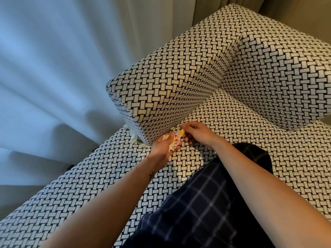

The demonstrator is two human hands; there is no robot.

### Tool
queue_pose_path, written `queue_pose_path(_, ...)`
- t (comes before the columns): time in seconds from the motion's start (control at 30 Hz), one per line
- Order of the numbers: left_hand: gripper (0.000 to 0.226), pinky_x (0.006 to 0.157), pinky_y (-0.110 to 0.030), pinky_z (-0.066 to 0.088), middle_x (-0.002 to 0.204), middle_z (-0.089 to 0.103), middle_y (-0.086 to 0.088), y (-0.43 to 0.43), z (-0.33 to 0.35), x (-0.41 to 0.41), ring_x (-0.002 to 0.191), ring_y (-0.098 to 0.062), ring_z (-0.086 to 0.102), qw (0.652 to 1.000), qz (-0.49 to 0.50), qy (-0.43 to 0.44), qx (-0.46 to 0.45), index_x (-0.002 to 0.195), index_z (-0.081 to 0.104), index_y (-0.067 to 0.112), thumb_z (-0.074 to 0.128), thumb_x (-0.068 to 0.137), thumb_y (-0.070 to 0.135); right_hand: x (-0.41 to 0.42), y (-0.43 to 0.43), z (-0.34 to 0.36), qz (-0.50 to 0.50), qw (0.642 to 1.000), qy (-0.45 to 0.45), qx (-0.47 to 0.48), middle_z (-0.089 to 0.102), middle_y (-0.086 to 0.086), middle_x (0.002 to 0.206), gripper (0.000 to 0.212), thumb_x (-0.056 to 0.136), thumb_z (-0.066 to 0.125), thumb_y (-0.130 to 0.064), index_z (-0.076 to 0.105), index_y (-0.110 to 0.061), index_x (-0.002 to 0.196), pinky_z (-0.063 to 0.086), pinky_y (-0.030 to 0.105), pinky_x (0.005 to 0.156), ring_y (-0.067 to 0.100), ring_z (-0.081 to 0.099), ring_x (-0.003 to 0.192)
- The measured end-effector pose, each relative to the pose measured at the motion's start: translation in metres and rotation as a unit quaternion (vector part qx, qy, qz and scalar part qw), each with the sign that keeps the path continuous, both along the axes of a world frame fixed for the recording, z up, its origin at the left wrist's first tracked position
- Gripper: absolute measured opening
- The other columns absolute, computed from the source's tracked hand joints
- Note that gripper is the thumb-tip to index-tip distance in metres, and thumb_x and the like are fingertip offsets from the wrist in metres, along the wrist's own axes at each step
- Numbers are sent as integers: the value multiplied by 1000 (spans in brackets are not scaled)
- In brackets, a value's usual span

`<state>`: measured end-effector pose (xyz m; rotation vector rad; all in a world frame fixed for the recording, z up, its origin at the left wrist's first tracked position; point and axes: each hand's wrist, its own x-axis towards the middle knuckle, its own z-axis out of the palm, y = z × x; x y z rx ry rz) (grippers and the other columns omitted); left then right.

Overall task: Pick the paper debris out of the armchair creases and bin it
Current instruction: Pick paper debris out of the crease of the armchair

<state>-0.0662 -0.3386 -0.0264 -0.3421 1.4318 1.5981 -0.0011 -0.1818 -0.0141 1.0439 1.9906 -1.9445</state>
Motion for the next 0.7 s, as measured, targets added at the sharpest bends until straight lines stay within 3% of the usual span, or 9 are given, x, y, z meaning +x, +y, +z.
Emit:
queue_pose_path(0.17, 25, 84, -35, 61, 113, 75, -14, -15, -7, -1, 100, -25, 74, 998, 52, -44, -14, 123, 61, 7, 60, 99, 14, -9, -7, 5, 67, 997, -40, 3, 70, 9, 97, 37, 106, 49, -14, 50, -17, 144, 55, 26, 56, 13, 64, 67)
queue_pose_path(0.33, 34, 101, -43, 54, 113, 75, -16, -16, -8, -4, 106, -28, 73, 995, 52, -82, 6, 127, 61, 2, 63, 95, 12, -25, -11, 9, 138, 986, -87, 28, 71, 12, 90, 64, 105, 50, -13, 20, -20, 161, 55, 27, 51, 17, 66, 62)
queue_pose_path(0.47, 24, 99, -41, 55, 112, 76, -15, -17, -8, -7, 107, -28, 72, 995, 39, -84, 25, 120, 64, 0, 56, 100, 11, -39, -9, 8, 178, 974, -126, 60, 69, 10, 69, 64, 107, 47, -14, 14, -14, 161, 52, 26, 42, 18, 65, 51)
queue_pose_path(0.57, 25, 102, -42, 54, 117, 73, -19, -19, -5, -6, 108, -29, 71, 996, 32, -79, 36, 120, 63, -2, 54, 102, 12, -48, -6, 5, 207, 962, -156, 90, 70, 10, 68, 63, 106, 49, -15, 17, -14, 161, 51, 26, 41, 17, 65, 48)
queue_pose_path(0.6, 25, 99, -41, 55, 119, 72, -19, -20, -5, -5, 105, -28, 71, 996, 32, -79, 36, 120, 63, -2, 54, 101, 12, -50, -6, 5, 213, 958, -164, 97, 70, 11, 69, 65, 105, 52, -14, 19, -13, 160, 51, 26, 41, 17, 65, 48)
queue_pose_path(0.7, 26, 72, -30, 61, 116, 71, -19, -21, -3, -6, 91, -23, 72, 996, 28, -75, 39, 123, 61, -2, 51, 102, 9, -48, -8, 1, 198, 963, -141, 119, 70, 11, 69, 66, 100, 61, -11, 29, -9, 157, 50, 26, 43, 16, 62, 47)
